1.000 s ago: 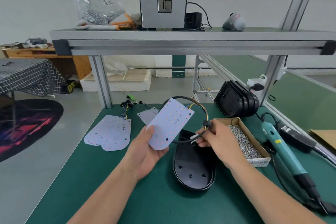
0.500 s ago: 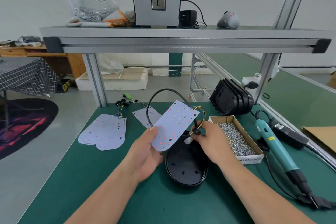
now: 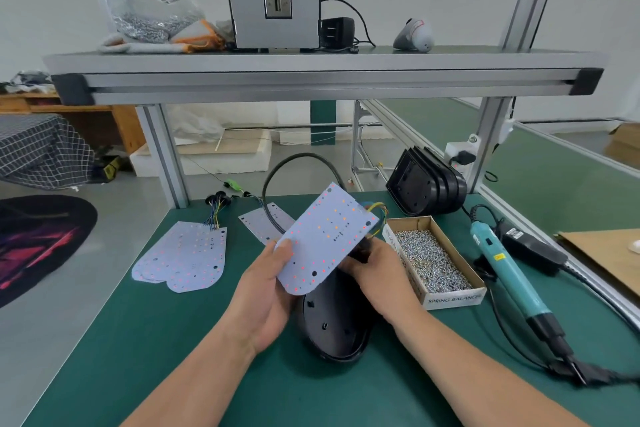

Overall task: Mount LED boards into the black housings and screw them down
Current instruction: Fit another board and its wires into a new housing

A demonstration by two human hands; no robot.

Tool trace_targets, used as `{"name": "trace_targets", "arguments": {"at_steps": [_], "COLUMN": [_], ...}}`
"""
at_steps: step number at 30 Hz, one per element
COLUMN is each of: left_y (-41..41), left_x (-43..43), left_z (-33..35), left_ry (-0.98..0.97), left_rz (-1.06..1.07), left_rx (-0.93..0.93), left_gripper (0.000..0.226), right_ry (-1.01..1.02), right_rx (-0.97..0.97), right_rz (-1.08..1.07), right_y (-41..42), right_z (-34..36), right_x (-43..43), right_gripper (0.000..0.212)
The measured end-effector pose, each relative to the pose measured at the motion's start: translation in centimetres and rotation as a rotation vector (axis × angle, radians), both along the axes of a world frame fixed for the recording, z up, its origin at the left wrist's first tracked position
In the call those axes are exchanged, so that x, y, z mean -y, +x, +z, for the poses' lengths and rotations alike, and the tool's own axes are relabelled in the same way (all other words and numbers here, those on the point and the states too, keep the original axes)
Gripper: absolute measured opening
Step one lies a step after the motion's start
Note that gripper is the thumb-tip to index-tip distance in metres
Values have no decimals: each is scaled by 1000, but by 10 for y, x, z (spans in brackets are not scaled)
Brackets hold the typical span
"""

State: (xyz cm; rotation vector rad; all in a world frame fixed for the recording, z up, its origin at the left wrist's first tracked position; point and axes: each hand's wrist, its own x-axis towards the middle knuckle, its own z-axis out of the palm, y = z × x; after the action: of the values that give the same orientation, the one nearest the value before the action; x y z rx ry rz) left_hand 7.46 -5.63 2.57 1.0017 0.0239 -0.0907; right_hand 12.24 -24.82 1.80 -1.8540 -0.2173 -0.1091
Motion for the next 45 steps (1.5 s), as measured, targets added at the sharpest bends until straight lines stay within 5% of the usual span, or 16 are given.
{"name": "trace_targets", "arguments": {"at_steps": [8,15,18,22,26,29,31,33,37,40,45], "left_y": [-5,-6,-6,-8,-8,-9,-8,-6,3,-2,3], "left_x": [12,16,18,19,19,18,20,21,11,7,14], "left_z": [-1,-2,-4,-2,-2,-5,-3,0,-4,-3,-5], "left_ry": [169,234,262,288,370,401,376,258,26,-115,78], "left_rz": [95,169,205,224,241,219,186,101,49,-50,5], "left_rx": [26,28,26,14,31,92,104,55,-68,-59,-18], "left_gripper": [25,25,22,19,14,14,26,43,43,17,45], "right_ry": [128,505,423,455,497,412,463,517,659,776,855], "right_rx": [-142,-166,-92,-47,-89,-62,-66,-79,-153,-192,-181], "right_rz": [303,428,371,198,-3,63,72,81,53,65,86], "right_y": [-5,-3,-7,-7,-3,-4,-6,-6,-7,-9,-10], "right_z": [4,4,4,2,0,-4,-5,-3,1,3,6], "right_x": [16,18,15,7,11,10,7,6,9,8,3], "right_gripper": [31,46,63,55,91,42,30,28,26,30,32]}}
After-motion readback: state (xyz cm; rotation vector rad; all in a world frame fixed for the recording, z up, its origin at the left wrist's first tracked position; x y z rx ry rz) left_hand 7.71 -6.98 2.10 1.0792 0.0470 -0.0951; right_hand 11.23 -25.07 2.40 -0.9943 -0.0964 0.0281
